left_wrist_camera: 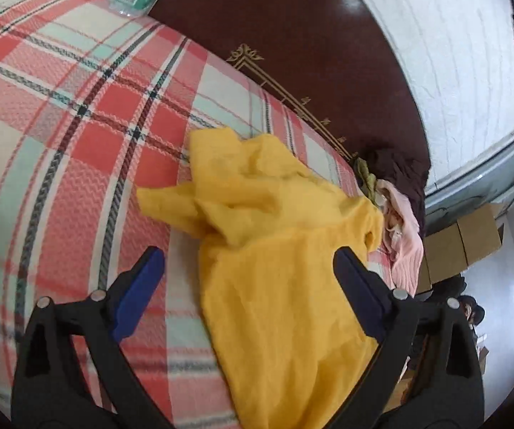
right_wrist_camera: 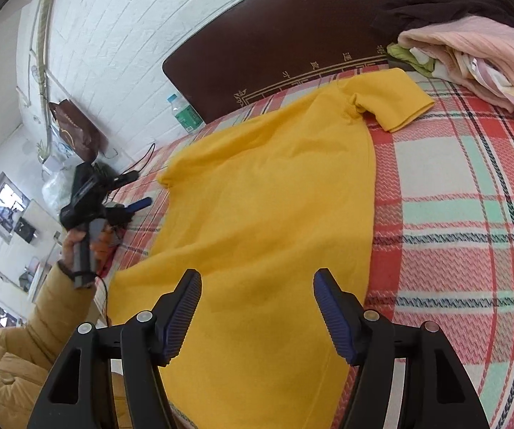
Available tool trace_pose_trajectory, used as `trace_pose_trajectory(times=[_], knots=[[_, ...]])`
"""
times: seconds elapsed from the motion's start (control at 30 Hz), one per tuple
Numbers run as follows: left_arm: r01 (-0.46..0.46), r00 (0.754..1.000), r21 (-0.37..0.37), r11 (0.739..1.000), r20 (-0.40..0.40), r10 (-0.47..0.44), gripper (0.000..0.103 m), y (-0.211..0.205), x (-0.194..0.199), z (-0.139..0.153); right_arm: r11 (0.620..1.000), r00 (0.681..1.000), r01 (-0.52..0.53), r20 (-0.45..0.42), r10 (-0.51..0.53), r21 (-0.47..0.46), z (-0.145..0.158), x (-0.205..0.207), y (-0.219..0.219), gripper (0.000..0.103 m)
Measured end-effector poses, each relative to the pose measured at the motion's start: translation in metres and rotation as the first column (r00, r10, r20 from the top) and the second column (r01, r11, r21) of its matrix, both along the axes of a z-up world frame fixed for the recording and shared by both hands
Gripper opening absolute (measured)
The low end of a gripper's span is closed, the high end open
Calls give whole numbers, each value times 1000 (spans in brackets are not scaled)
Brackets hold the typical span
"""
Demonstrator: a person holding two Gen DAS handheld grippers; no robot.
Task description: Fold clothes
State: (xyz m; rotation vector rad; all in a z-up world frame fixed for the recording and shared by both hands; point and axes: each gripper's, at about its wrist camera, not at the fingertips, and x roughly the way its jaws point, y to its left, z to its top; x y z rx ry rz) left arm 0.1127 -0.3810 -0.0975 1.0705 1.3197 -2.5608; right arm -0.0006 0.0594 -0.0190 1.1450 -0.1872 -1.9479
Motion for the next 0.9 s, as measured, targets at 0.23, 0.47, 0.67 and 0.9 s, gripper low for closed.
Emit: trace_pose_trajectory(times=[0.23,0.47,0.67,0.9], knots=[[-20,997,150,989,-74,31,42,-17,-36,-17,1000,999,27,41,-27,14,-11,-15,-4,70],[-73,982,55,996,-170,82,16,-21,-41,17,998,996,49,67,-51,26,-18,-32,-6,70],[-75,960,-105,992,-275,44,19,-26,-35,48,998,996,60,60,-62,27,-19,-49,-8,70],[-169,985,-137,976,-67,161,78,-33,-19,12,998,996,63,65,-64,24,-24,-71,-12,70]])
